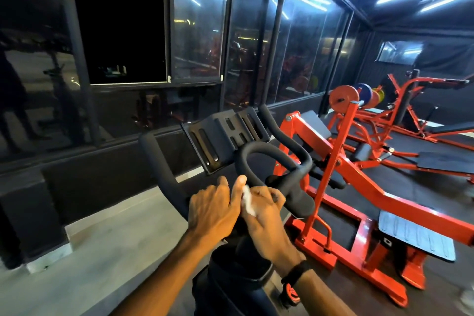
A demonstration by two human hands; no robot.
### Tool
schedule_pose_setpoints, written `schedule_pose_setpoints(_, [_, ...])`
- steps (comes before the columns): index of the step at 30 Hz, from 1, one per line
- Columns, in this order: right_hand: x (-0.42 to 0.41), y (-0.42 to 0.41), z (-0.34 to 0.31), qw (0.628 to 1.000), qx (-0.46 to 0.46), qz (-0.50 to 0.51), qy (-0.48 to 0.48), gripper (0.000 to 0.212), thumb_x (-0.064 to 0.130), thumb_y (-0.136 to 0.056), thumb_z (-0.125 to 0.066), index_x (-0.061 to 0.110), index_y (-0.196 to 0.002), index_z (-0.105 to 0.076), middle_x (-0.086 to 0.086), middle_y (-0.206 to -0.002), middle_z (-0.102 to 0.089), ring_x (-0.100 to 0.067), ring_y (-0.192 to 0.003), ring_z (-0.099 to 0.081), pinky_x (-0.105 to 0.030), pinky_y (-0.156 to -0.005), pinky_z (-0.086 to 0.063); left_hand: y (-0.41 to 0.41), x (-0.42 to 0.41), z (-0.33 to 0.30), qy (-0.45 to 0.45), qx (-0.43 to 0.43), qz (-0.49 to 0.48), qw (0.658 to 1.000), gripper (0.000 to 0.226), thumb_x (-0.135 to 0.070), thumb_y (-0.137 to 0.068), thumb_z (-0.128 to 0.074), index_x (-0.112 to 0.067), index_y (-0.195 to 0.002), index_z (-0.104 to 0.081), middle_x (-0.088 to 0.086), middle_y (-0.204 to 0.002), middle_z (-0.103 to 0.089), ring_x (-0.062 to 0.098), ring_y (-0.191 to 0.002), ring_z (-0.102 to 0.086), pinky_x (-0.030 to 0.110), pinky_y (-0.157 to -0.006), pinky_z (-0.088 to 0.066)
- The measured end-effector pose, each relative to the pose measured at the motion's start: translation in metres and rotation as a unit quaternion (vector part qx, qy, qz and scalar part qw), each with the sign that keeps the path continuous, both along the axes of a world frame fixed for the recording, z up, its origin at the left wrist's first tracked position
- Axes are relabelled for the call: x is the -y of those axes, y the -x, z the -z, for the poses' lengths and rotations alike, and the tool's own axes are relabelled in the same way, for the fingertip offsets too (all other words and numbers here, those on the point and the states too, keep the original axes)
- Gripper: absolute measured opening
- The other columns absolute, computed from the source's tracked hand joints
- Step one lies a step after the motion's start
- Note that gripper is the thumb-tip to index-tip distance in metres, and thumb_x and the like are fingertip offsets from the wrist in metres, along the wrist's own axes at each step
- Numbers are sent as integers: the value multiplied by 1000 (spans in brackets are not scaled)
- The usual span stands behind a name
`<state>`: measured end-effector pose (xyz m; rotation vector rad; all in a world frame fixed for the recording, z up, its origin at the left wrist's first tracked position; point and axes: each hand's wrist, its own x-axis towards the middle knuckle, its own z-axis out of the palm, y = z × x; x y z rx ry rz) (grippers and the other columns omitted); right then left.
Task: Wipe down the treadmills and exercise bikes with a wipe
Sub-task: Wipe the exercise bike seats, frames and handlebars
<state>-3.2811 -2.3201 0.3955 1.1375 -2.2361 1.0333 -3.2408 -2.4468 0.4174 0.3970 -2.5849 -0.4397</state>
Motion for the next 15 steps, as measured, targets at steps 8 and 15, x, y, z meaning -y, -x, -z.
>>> schedule_pose_setpoints(8, [3,11,7,996,35,28,-79,38,39,-90,-31,26,-72,-62,13,-70,-60,0,-94,-55,-39,-112,-11,-5,0,-4,-26,-15,27,999,89,-72,-81,7,-17,-128,-46,12,-109,-70,31,-104,-65,42,-84,-46])
schedule_pose_setpoints(15, [8,10,-4,987,155,27,17,38,42,-86,-28,30,-56,-48,11,-60,-57,-7,-82,-59,-35,-105,-19,-8,-1,-1,-6,-15,32,999,101,-77,-73,14,-16,-134,-40,11,-107,-71,31,-102,-66,41,-83,-47])
